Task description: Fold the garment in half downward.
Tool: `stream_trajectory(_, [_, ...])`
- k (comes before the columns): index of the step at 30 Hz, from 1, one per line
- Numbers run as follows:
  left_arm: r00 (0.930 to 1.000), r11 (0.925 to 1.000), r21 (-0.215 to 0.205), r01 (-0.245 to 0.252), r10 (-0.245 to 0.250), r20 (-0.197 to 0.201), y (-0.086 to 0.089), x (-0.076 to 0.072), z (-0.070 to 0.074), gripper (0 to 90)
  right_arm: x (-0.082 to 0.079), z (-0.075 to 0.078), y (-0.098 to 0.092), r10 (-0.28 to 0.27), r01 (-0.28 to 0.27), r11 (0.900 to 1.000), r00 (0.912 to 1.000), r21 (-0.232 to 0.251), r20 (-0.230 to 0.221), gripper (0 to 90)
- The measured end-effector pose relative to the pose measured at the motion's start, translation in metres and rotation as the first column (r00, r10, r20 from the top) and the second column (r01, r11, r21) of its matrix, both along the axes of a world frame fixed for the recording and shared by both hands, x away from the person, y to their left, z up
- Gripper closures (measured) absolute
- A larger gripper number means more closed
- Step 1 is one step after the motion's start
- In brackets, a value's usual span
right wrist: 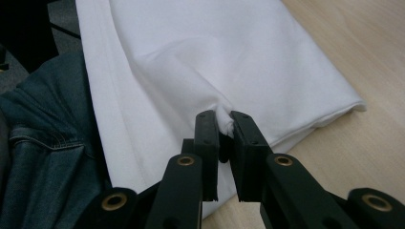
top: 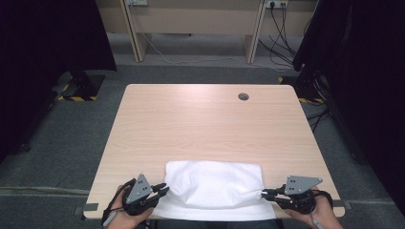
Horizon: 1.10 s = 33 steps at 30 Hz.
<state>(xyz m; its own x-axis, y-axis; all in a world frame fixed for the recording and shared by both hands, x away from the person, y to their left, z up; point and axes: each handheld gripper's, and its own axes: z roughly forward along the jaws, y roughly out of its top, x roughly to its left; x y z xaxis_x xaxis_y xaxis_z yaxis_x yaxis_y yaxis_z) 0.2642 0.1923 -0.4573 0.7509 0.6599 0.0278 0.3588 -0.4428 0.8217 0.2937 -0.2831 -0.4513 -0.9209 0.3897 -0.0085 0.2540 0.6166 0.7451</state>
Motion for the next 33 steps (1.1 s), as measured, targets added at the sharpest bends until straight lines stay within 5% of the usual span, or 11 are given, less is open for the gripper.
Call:
stream_trajectory(7, [0.9984,0.9987,0.045,0.024,-0.021,-0.053,-0.007,0.002,-0.01,77.6,0.0,-0.008,0.002,-0.013,0.012,0.999,0.9998,-0.043,-0.014,81.9])
stream_trajectory(17, [0.9972,0.9968,0.08,-0.001,0.007,-0.074,-0.012,0.013,-0.016,77.8,0.01,-0.013,0.005,-0.048,0.046,0.997,0.9988,-0.069,-0.013,81.8])
stream_trajectory(33, [0.9942,0.9902,0.12,-0.072,0.081,-0.072,-0.014,0.063,-0.013,77.6,0.069,-0.012,0.021,-0.12,0.122,0.986,0.9924,-0.109,0.027,80.9])
